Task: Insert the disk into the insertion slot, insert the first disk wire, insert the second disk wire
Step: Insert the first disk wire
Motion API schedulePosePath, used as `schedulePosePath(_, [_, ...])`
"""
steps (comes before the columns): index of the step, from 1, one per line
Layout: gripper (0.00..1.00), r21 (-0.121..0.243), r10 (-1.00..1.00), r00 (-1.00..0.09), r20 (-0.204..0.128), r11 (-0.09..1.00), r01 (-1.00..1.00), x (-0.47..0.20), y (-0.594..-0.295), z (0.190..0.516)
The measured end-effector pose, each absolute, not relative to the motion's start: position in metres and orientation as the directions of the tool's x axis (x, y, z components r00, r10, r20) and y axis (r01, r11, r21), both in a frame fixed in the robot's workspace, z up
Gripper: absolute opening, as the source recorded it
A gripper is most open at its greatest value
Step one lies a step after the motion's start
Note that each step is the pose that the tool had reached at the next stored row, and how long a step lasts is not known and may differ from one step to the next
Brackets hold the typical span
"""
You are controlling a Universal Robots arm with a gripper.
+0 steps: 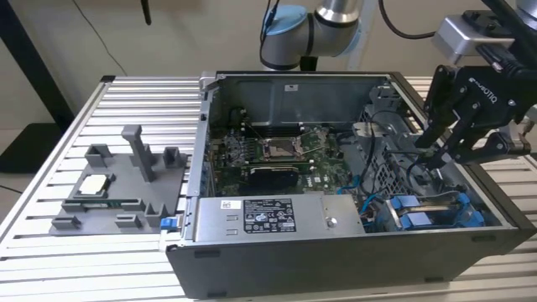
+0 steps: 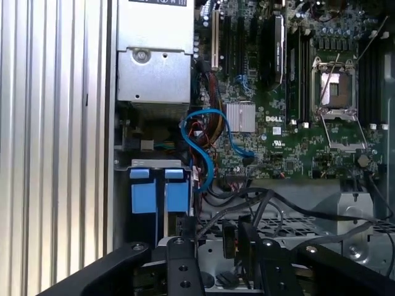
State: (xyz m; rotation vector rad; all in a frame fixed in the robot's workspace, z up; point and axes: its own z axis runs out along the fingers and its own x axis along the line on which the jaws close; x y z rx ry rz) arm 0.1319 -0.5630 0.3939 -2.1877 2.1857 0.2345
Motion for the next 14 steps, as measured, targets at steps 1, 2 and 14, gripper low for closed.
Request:
schedulePosePath(1, [0.41, 0.075, -0.991, -0.004, -0.136, -0.006, -0.997, 0.1318, -0.5625, 0.3931])
schedulePosePath(2, [0.41, 0.07, -0.991, -0.003, -0.136, -0.006, -0.998, 0.1318, -0.5622, 0.3923])
schedulePosePath(14, [0.39, 0.026, -0.986, 0.004, -0.167, -0.008, -1.0, 0.1294, -0.5618, 0.3848])
